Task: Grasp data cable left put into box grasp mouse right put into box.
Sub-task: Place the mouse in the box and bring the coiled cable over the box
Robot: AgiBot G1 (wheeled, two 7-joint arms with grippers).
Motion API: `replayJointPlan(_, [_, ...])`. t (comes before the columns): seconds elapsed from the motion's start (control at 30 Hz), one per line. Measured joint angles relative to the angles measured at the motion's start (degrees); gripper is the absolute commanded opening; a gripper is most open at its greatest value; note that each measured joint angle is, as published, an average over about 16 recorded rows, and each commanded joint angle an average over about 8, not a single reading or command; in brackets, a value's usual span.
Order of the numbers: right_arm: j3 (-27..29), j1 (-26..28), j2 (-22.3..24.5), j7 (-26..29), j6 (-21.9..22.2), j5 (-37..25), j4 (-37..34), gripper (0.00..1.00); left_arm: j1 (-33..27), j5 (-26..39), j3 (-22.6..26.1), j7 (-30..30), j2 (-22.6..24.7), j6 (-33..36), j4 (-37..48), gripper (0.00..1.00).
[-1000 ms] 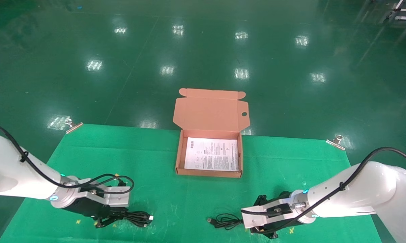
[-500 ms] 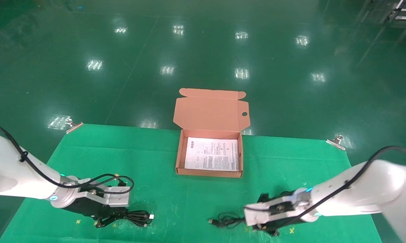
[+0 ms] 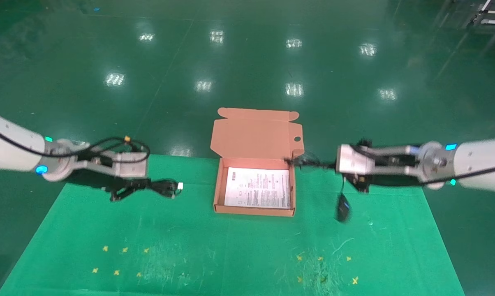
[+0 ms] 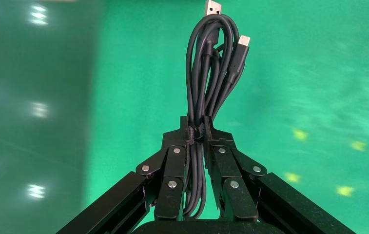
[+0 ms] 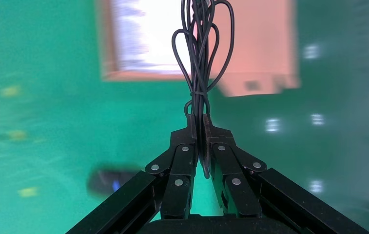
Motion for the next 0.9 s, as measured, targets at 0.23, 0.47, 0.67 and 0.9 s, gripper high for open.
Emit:
replayJointPlan(0.23, [2.30,4.83,-1.84,-0.49,4.12,0.40,1.37,0.00,-2.93,0.97,-0.60,-4.52,0.60,-3.27,-4.85,0.00])
replayJointPlan(0.47, [3.72,10.07,-7.90,-5.62,7.98,1.93,-3.51,0.00,-5.08,2.54,-0.99,-8.91,2.27,-7.69,-7.72,0.00])
replayJointPlan(0.67, [4.62,14.47,-14.26,-12.67,10.42,4.05,-11.72,0.00,-6.93,4.36,-1.10,-11.22,3.98,-11.89,-8.49,0.00])
replayJointPlan(0.9, [5.50,18.35,-19.76,-19.80,11.86,6.37,-20.65,0.00,-8.71,6.53,-0.84,-12.50,5.69,-15.59,-8.44,0.00])
